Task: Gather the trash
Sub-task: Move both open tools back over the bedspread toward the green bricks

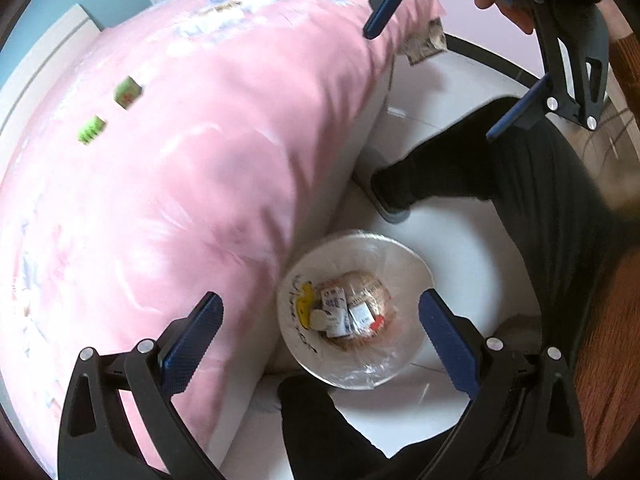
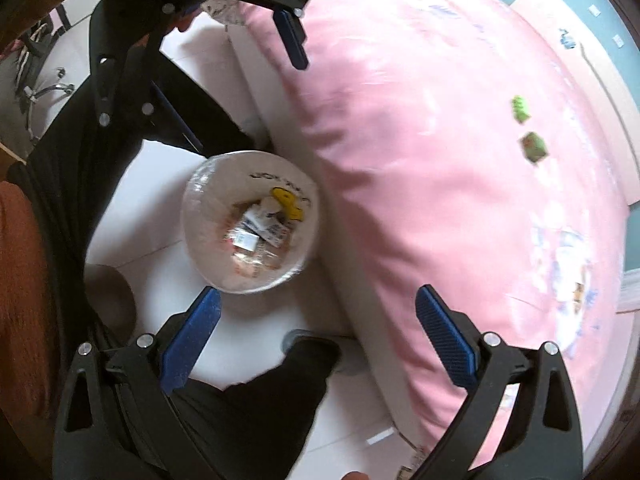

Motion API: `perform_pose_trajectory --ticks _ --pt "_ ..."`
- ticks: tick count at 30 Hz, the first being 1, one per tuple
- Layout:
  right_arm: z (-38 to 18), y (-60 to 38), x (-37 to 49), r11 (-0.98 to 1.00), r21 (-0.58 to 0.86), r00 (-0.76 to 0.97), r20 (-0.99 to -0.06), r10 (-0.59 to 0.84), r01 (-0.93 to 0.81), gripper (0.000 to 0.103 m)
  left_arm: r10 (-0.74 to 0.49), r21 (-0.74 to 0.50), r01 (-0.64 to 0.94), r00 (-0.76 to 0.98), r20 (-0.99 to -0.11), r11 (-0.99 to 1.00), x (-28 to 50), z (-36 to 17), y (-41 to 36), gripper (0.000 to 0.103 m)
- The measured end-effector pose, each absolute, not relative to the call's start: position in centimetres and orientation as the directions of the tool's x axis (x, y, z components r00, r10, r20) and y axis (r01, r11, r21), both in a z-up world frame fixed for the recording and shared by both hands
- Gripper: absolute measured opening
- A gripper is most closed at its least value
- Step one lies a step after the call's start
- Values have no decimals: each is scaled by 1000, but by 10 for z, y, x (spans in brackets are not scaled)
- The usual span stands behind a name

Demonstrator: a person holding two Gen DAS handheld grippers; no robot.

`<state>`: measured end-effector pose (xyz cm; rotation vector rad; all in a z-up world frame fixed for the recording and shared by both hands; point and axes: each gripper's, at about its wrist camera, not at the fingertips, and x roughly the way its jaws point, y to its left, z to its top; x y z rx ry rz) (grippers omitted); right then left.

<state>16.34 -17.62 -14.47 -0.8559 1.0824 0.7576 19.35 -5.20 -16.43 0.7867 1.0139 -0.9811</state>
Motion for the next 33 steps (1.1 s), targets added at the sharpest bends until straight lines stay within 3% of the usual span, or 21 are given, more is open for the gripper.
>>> perform_pose_trajectory --ticks 19,33 --pt "-84 -222 243 545 -195 319 -937 142 -815 96 -277 154 853 325 -905 498 258 -130 -49 99" --pt "-70 -227 313 542 -146 273 -948 161 -828 96 -259 136 769 368 -893 625 355 -103 -33 99"
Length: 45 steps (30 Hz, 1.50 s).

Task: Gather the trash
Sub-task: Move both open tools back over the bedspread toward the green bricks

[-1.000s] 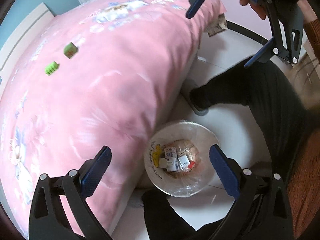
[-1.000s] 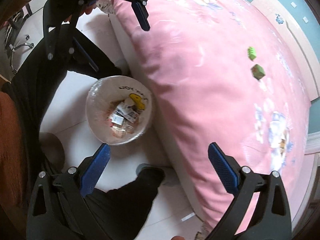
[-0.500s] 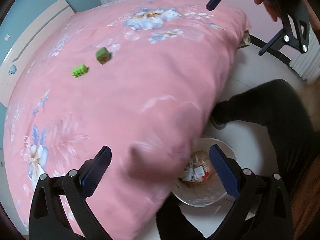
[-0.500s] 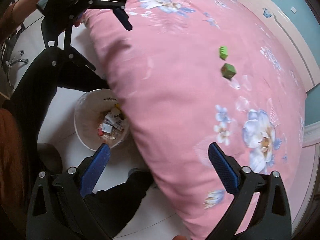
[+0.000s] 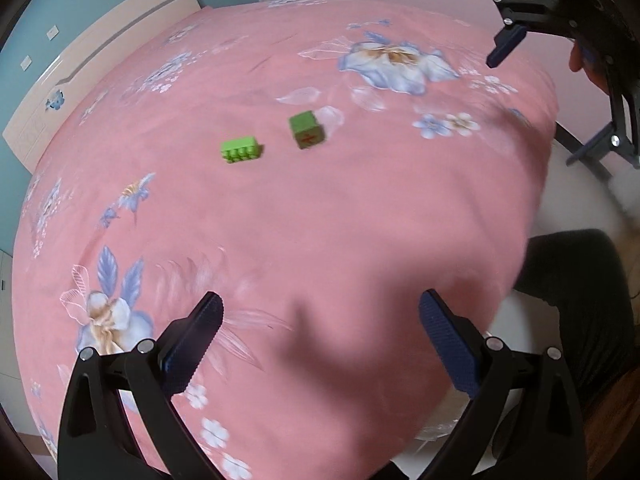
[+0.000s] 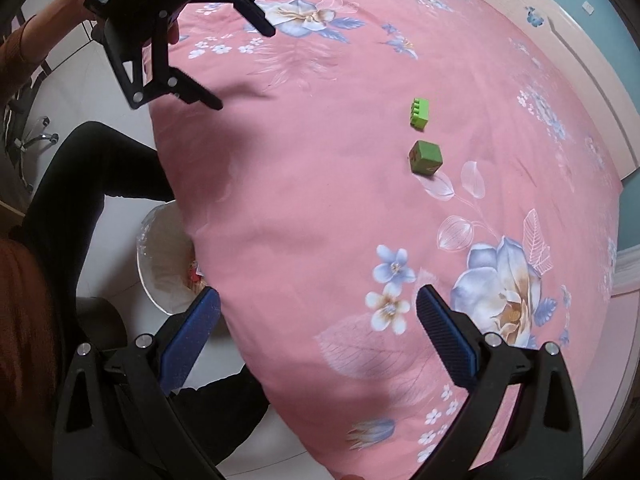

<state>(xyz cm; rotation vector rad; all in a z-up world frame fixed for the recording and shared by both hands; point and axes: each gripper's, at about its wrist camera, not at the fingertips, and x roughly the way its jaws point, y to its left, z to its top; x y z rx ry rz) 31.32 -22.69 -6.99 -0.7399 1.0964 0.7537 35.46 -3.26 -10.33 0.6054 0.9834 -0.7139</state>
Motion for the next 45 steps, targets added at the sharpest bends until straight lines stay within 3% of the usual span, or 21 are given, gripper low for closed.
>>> perform_pose_trajectory --ticks 12,32,45 --pt "-86 -228 383 532 -129 243 -958 150 -837 96 -286 107 783 346 -893 612 429 -103 -44 99" --pt "-138 -217 484 525 -81 181 -973 142 -847 96 -289 37 833 232 -929 552 522 -154 -84 99" --pt "-155 -201 519 520 -32 168 -962 216 -853 96 -292 13 840 204 -934 542 556 -169 -109 99"
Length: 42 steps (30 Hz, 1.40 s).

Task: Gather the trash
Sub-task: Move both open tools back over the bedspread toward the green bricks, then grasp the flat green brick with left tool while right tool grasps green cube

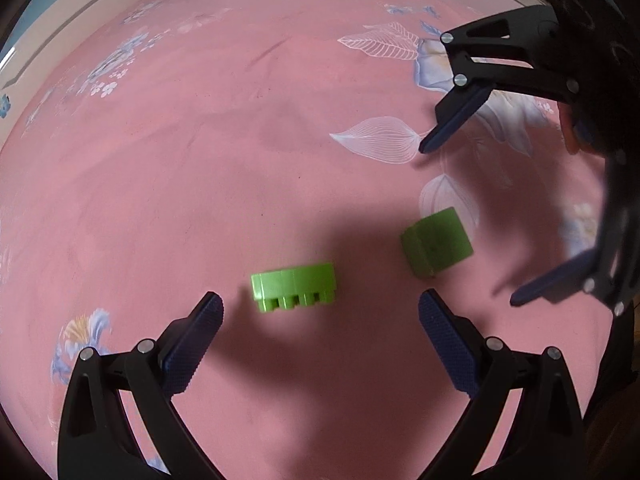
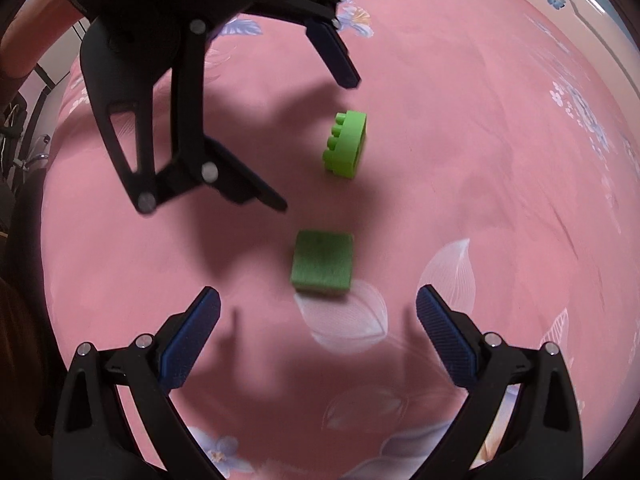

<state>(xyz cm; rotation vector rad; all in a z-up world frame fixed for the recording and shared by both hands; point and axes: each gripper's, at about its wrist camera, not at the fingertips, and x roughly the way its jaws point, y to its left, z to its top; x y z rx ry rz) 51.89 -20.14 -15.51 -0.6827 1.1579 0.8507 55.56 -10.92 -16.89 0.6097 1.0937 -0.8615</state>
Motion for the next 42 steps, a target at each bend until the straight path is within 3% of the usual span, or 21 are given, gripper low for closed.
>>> perform_pose_trajectory --ticks 6,8,10,12,16,22,26,42 --pt "-162 -200 526 523 -29 169 -960 223 -852 96 -289 -3 834 187 -939 552 564 -178 -110 99" --pt "-162 -199 526 528 -25 169 -959 226 -849 90 -292 -12 833 180 -939 553 565 -180 -109 94" --pt "-164 -198 528 531 -21 167 -959 228 -847 85 -293 -24 831 168 -941 556 568 -183 -108 79" --pt "-166 -197 528 526 -17 162 -959 231 -851 82 -298 -32 824 168 -940 566 571 -184 -107 79" --pt "-171 -195 532 526 -25 160 -964 213 -850 64 -293 -26 823 172 -940 568 573 -185 -109 71" --pt "-170 -194 516 511 -23 151 -966 211 -859 41 -290 -16 816 186 -939 578 576 -186 -109 46" --pt "-169 -196 511 502 -18 140 -969 206 -864 31 -291 -14 823 185 -939 568 575 -186 -111 46" --pt "-163 -189 494 471 -52 151 -973 175 -880 31 -291 4 857 179 -940 515 543 -170 -106 45"
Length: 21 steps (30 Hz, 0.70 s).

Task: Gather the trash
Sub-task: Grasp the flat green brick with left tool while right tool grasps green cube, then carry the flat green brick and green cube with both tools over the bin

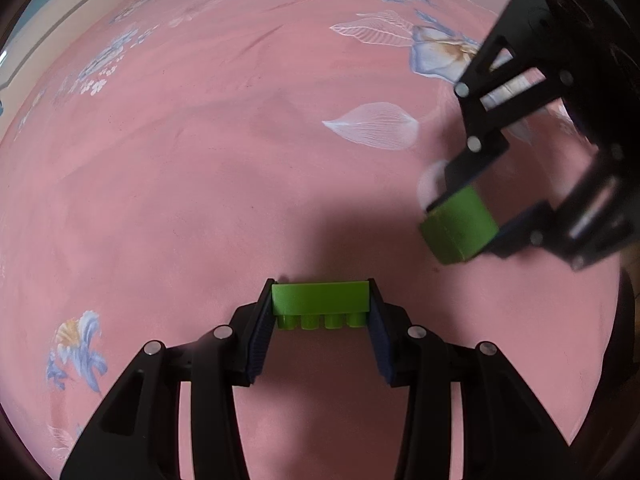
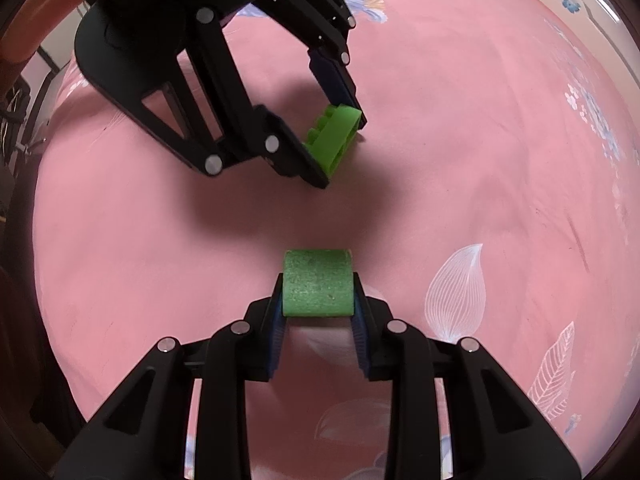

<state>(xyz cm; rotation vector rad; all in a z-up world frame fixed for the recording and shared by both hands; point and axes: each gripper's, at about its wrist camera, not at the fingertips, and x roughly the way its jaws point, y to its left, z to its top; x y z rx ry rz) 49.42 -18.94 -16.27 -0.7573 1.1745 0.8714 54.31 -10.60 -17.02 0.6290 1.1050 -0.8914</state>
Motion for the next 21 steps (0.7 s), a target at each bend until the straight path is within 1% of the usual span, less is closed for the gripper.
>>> perform_pose_trajectory --ticks 11,14,21 --pt "-141 -174 459 447 -91 177 -972 155 -890 31 -285 52 881 207 -936 470 481 -132 -90 45" --pt "-127 -176 449 453 -92 186 -968 169 -887 31 -266 71 889 211 -940 453 461 -123 -83 45" --pt "-100 -181 415 449 -120 217 -961 173 -885 31 -270 85 897 220 -937 434 426 -99 -67 45"
